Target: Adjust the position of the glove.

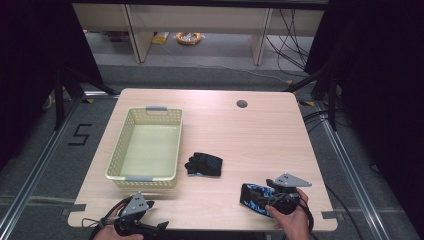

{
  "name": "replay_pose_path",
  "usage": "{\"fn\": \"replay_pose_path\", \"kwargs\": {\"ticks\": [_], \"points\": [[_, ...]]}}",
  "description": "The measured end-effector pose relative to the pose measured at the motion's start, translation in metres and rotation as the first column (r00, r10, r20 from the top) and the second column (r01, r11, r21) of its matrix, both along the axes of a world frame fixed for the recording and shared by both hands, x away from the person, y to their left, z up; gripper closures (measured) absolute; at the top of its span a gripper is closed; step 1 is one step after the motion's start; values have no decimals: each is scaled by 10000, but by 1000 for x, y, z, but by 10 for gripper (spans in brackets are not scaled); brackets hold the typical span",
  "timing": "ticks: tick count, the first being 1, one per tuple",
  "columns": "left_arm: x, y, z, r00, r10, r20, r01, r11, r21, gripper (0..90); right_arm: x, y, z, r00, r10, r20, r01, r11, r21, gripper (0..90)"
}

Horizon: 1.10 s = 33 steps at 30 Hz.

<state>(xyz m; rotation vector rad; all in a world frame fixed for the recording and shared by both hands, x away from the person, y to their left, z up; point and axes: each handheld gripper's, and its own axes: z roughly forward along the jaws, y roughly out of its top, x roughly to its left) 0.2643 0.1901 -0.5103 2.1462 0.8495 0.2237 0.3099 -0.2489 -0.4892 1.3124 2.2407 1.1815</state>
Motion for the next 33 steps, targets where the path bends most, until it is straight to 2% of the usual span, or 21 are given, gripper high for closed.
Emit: {"fn": "replay_pose_path", "kwargs": {"ticks": [5, 6, 7, 10, 11, 12, 13, 14, 15, 16, 17, 19, 20, 22, 24, 25, 26, 27, 31, 32, 33], "points": [[1, 0, 0, 10000, -7, -8, 7, 10000, 23, 154, 0, 0, 0, 10000, 80, 48, -80, 10000, 31, 253], [0, -1, -1, 10000, 78, -28, -78, 9999, -106, 155, 1, 1, -1, 10000, 46, 55, -47, 9999, 97, 249], [1, 0, -1, 10000, 56, 20, -56, 9999, 104, 154, 1, 1, 0, 10000, 24, 41, -24, 10000, 90, 247], [1, 0, -1, 10000, 20, 12, -20, 9999, 125, 154, 1, 0, 1, 10000, 27, 13, -27, 10000, 54, 245], [1, 0, -1, 10000, 39, -4, -39, 9999, 103, 154, 4, -1, 0, 9995, 158, 279, -160, 9999, 57, 243], [1, 0, -1, 10000, 39, -4, -39, 9999, 103, 154, 4, -1, 1, 9995, 158, 256, -160, 9999, 56, 244], [2, 0, -1, 10000, 56, 37, -56, 9999, 123, 155, 2, 1, 3, 10000, -35, -30, 35, 9999, 135, 245], [2, 0, -1, 10000, 56, 37, -56, 9999, 123, 154, 5, 0, 2, 9993, 146, 332, -146, 9999, -5, 249], [0, -1, -2, 10000, 78, -42, -78, 9999, -152, 154, 6, 2, 4, 9992, 223, 330, -226, 9997, 75, 256], [0, -1, -2, 10000, 75, -34, -75, 9999, -146, 154, 4, 6, 4, 9998, -3, 186, 0, 9998, 179, 263], [0, -1, -2, 10000, 75, -34, -75, 9999, -146, 154, 7, 5, 7, 9989, 306, 343, -305, 9995, -42, 269], [1, 0, 0, 10000, 66, 19, -66, 9999, 112, 154, 9, 9, 10, 9981, 403, 472, -398, 9992, -101, 275], [1, 0, 0, 10000, 66, 19, -66, 9999, 112, 154, 9, 9, 10, 9981, 403, 472, -398, 9992, -101, 275], [1, 0, -1, 9998, 181, -119, -181, 9998, 20, 154, 10, 14, 15, 9975, 501, 493, -498, 9987, -65, 309], [2, 1, 0, 10000, 53, 32, -53, 9999, 112, 154, 12, 20, 21, 9978, 539, 387, -536, 9985, -81, 333], [1, 0, -1, 10000, 94, -12, -94, 9999, -65, 154, 15, 22, 23, 9953, 790, 566, -776, 9966, -263, 357], [1, 1, 0, 10000, 70, 28, -70, 9999, 87, 154, 16, 25, 25, 9947, 837, 592, -820, 9962, -310, 360], [1, 0, 0, 10000, 70, 7, -70, 10000, 19, 154, 16, 32, 28, 9963, 761, 397, -749, 9967, -295, 369], [0, 0, 0, 9998, 100, -144, -102, 9998, -142, 154, 27, 54, 34, 9909, 1267, 464, -1243, 9909, -524, 408], [1, 1, 0, 9999, 45, 128, -47, 9998, 169, 154, 29, 60, 35, 9894, 1400, 387, -1376, 9888, -576, 419], [1, 1, 0, 9999, 52, 127, -54, 9998, 167, 154, 32, 72, 36, 9871, 1585, 220, -1570, 9858, -590, 438]]}}
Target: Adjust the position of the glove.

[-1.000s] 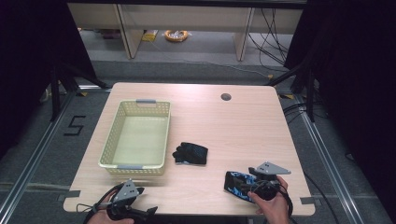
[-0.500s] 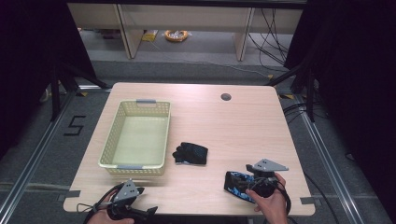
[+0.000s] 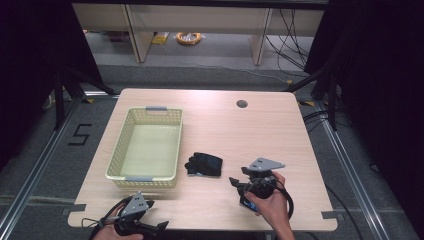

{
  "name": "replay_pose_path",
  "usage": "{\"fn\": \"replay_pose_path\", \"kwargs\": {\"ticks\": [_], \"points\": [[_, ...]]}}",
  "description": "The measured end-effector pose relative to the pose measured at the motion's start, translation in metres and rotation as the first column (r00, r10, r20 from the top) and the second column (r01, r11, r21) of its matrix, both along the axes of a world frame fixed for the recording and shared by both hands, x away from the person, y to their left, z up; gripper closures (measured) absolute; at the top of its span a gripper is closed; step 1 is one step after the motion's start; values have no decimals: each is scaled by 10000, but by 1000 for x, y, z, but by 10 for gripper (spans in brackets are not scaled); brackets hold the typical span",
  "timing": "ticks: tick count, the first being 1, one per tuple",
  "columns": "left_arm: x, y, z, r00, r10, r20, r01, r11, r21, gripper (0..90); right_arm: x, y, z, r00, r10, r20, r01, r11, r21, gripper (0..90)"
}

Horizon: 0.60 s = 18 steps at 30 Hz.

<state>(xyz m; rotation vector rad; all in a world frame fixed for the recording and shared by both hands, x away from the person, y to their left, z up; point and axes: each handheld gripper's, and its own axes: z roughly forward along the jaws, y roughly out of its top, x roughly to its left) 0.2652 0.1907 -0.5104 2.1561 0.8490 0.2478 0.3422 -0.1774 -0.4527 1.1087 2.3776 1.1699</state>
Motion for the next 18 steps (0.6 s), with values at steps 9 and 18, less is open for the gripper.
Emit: {"fn": "replay_pose_path", "kwargs": {"ticks": [9, 18], "points": [[-1, 0, 0, 9997, 80, -237, -85, 9997, -224, 154, 19, 39, 5, 9987, 469, -210, -474, 9986, -215, 513], [-1, 0, -1, 9998, 166, -116, -168, 9998, -141, 154, 47, 76, -10, 9957, 770, -518, -802, 9948, -626, 547]]}}
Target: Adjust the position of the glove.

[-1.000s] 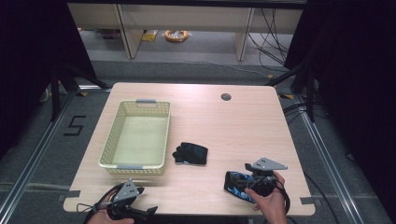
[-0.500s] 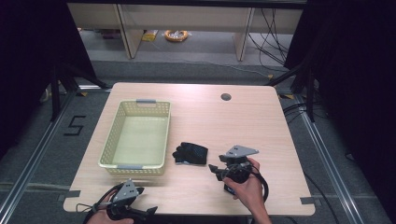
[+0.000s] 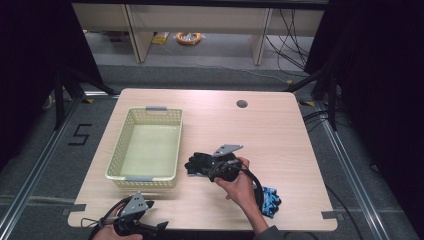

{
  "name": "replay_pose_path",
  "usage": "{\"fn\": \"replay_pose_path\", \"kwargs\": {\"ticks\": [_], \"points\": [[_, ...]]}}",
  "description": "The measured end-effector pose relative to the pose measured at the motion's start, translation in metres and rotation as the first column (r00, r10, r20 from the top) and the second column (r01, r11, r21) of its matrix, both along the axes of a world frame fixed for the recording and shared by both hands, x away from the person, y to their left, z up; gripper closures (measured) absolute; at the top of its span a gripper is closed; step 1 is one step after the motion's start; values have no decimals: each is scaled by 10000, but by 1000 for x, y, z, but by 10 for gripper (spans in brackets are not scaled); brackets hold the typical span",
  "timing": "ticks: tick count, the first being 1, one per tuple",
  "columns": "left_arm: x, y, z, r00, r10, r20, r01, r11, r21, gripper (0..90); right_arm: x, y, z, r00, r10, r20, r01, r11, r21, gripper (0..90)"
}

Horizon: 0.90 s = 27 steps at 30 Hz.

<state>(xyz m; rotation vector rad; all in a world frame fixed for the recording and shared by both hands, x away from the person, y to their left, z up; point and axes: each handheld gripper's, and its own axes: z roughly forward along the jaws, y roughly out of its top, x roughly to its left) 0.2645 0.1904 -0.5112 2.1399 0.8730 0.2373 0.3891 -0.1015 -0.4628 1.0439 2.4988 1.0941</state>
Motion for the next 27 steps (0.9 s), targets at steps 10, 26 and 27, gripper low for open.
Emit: {"fn": "replay_pose_path", "kwargs": {"ticks": [10, 26, 27], "points": [[0, 0, 0, 9999, -103, 60, 103, 9999, -33, 155, 21, 10, -14, 9996, 79, -288, -96, 9982, -584, 589], [-1, -1, 1, 9997, -234, -61, 233, 9996, -161, 154, 35, 14, -34, 9956, 90, -928, -188, 9943, -1049, 640], [-1, 1, 1, 9995, -301, -12, 301, 9995, 79, 154, 35, 14, -34, 9958, 120, -903, -217, 9940, -1074, 645]]}}
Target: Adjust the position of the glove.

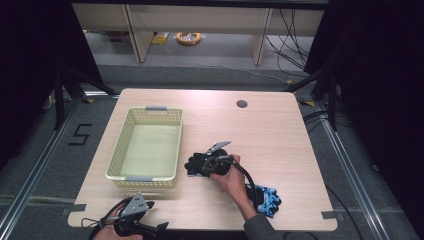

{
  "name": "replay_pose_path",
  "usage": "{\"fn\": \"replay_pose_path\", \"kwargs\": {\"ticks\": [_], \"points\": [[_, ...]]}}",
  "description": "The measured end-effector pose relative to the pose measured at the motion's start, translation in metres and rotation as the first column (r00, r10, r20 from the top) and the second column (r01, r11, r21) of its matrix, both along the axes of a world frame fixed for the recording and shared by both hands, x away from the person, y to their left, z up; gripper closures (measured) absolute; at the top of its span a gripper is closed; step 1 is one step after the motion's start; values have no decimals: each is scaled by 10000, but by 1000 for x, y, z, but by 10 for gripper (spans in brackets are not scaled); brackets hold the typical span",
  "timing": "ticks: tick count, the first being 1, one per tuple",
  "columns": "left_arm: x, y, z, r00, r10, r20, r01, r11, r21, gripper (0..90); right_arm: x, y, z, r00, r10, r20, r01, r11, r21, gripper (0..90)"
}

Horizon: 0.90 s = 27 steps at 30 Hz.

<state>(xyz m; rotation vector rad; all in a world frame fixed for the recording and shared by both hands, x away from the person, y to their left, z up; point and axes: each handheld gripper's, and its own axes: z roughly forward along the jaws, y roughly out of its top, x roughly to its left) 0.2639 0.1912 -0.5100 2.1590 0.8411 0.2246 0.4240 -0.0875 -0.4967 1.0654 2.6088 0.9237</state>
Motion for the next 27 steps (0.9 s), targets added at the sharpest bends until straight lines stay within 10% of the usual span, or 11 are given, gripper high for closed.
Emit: {"fn": "replay_pose_path", "kwargs": {"ticks": [7, 16, 27], "points": [[-1, -1, -1, 9996, 61, -280, -65, 9999, -139, 155, -2, -3, -6, 9994, 218, 281, -228, 9991, 362, 849], [0, 0, 0, 10000, -29, -23, 29, 10000, 11, 155, -6, -5, -1, 9994, 86, 335, -114, 9965, 831, 881], [0, 0, 0, 10000, -22, -27, 22, 10000, 27, 155, -13, -12, 40, 9921, 728, 1018, -862, 9872, 1343, 884]]}}
